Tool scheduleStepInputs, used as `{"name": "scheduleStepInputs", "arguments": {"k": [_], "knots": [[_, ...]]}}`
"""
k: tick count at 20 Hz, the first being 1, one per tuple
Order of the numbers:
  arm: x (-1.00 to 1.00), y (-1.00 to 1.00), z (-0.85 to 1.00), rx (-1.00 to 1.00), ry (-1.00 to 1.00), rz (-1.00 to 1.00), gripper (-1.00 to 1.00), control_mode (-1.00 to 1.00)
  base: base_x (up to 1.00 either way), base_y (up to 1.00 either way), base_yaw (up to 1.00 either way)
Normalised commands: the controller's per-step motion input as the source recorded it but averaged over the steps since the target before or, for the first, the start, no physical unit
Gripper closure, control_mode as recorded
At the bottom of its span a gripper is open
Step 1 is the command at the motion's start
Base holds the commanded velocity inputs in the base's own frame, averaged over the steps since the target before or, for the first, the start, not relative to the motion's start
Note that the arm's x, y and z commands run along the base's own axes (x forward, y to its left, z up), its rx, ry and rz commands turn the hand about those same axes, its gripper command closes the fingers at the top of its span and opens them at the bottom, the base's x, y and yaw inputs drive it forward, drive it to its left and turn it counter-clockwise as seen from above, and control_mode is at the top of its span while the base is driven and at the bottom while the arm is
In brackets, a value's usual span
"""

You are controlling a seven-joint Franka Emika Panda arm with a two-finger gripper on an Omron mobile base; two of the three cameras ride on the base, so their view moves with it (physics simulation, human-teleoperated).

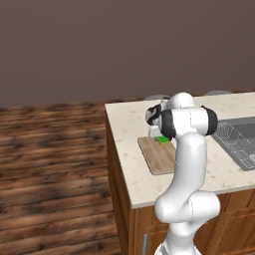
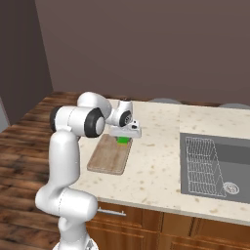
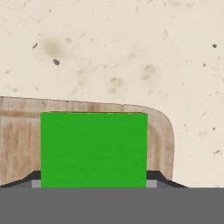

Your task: Pick up the sponge from the counter and clean the cutting board by briefly scrubbing or pressing down on the cutting board. Once finished, release the sponge.

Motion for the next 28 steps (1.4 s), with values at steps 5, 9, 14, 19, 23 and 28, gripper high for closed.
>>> {"name": "scheduleStepInputs", "arguments": {"k": [5, 9, 14, 19, 23, 28], "knots": [[0.03, 0.00, -0.26, 0.00, 0.00, 0.00, 1.00, -1.00, 0.00, 0.00, 0.00], [0.07, 0.01, -0.02, 0.00, 0.00, 0.00, 1.00, -1.00, 0.00, 0.00, 0.00], [0.00, 0.32, -0.03, 0.00, 0.00, 0.00, 1.00, -1.00, 0.00, 0.00, 0.00], [0.00, 0.42, -0.04, -0.01, 0.00, 0.00, 1.00, -1.00, 0.00, 0.00, 0.00], [0.00, 0.41, -0.18, 0.00, 0.00, 0.00, 1.00, -1.00, 0.00, 0.00, 0.00], [0.00, 0.29, -0.59, 0.00, 0.04, 0.00, 1.00, -1.00, 0.00, 0.00, 0.00]]}}
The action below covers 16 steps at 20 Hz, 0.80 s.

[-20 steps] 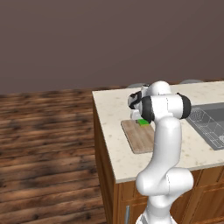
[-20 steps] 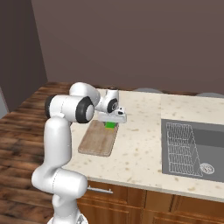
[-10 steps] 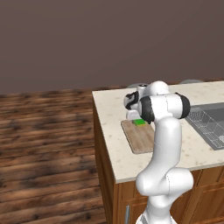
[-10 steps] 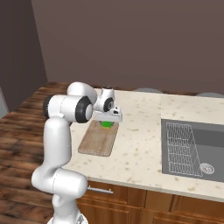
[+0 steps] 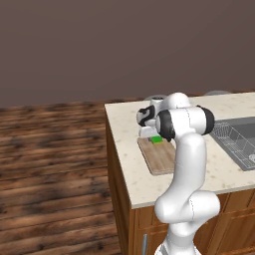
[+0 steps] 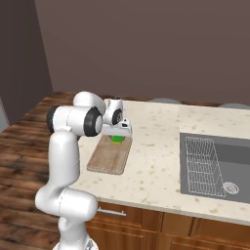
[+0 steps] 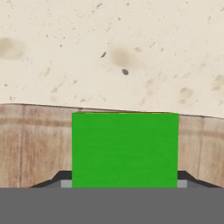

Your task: Pick up the sponge from the counter and clean the cutting board by briefly scrubbing or pressing down on the cutting board. Once finished, release the sponge.

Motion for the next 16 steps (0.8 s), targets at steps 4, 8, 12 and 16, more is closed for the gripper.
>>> {"name": "scheduleStepInputs", "arguments": {"k": [4, 8, 12, 16], "knots": [[0.00, 0.21, -0.50, 0.00, 0.02, 0.00, 1.00, -1.00, 0.00, 0.00, 0.00], [0.00, 0.14, -0.12, 0.00, 0.00, 0.00, 1.00, -1.00, 0.00, 0.00, 0.00], [-0.12, 0.20, -0.01, 0.00, 0.00, 0.00, 1.00, -1.00, 0.00, 0.00, 0.00], [-0.33, 0.27, -0.15, 0.00, 0.01, 0.00, 1.00, -1.00, 0.00, 0.00, 0.00]]}}
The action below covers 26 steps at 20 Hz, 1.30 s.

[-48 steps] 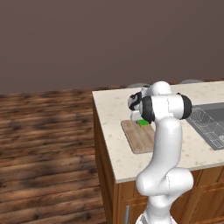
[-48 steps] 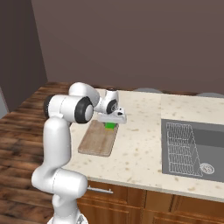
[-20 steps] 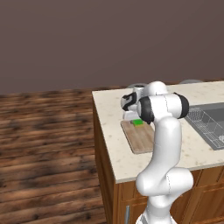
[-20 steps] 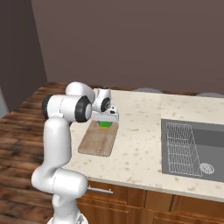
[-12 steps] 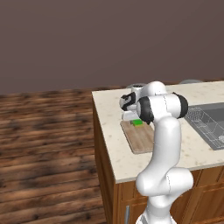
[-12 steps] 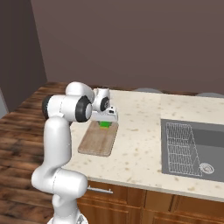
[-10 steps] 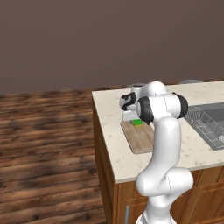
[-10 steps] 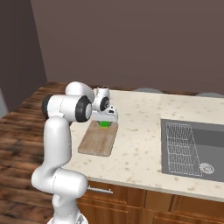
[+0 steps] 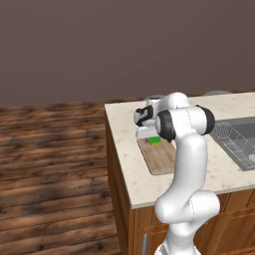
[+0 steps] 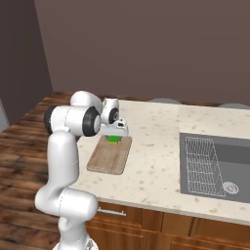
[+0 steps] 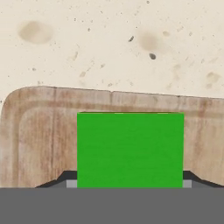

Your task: Pick up the sponge from the counter and clean the cutting board by briefly scrubbing or pressing down on the cutting board. Once finished, release the sponge.

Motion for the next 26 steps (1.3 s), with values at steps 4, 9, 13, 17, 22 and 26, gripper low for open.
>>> {"name": "scheduleStepInputs", "arguments": {"k": [4, 9, 13, 17, 22, 26], "knots": [[-0.33, 0.27, -0.17, 0.00, 0.01, 0.00, 1.00, -1.00, 0.00, 0.00, 0.00], [-0.22, 0.26, -0.53, 0.00, 0.04, 0.00, 1.00, -1.00, 0.00, 0.00, 0.00], [-0.13, 0.15, -0.59, 0.00, 0.03, 0.00, 1.00, -1.00, 0.00, 0.00, 0.00], [-0.53, 0.00, -0.45, 0.00, 0.02, 0.00, 1.00, -1.00, 0.00, 0.00, 0.00], [-0.70, 0.00, -0.34, 0.00, 0.01, 0.00, 1.00, -1.00, 0.00, 0.00, 0.00], [-0.60, 0.00, -0.34, 0.00, 0.00, 0.00, 1.00, -1.00, 0.00, 0.00, 0.00]]}}
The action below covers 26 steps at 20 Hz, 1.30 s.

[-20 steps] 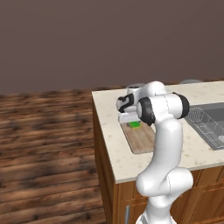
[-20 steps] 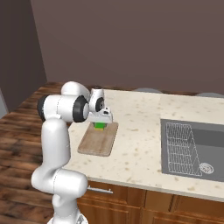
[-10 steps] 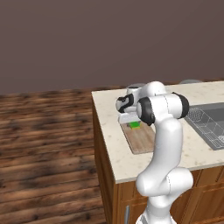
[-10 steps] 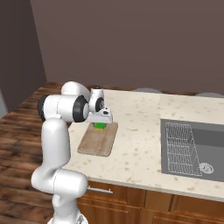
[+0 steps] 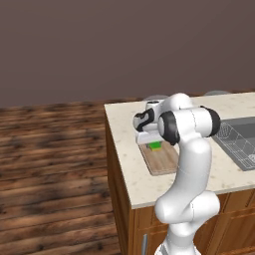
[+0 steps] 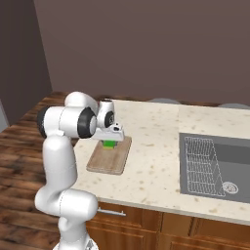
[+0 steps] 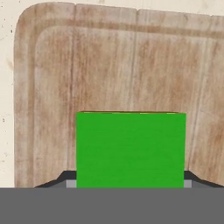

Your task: Pick up the sponge from the counter and clean the cutting board by briefly scrubbing or pressing down on the cutting board. Once finished, release the sponge.

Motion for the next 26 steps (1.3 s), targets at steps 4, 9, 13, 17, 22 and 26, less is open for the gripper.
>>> {"name": "scheduleStepInputs", "arguments": {"k": [4, 9, 13, 17, 22, 26], "knots": [[-0.51, 0.00, -0.59, 0.00, 0.00, 0.00, 1.00, -1.00, 0.00, 0.00, 0.00], [-0.36, 0.00, -0.75, 0.00, 0.01, 0.00, 1.00, -1.00, 0.00, 0.00, 0.00], [-0.23, 0.00, -0.39, 0.00, 0.00, 0.00, 1.00, -1.00, 0.00, 0.00, 0.00], [-0.49, 0.00, -0.03, 0.00, 0.00, 0.00, 1.00, -1.00, 0.00, 0.00, 0.00], [-0.59, 0.00, -0.18, 0.00, 0.00, 0.00, 1.00, -1.00, 0.00, 0.00, 0.00], [-0.65, 0.00, -0.45, 0.00, 0.01, 0.00, 1.00, -1.00, 0.00, 0.00, 0.00]]}}
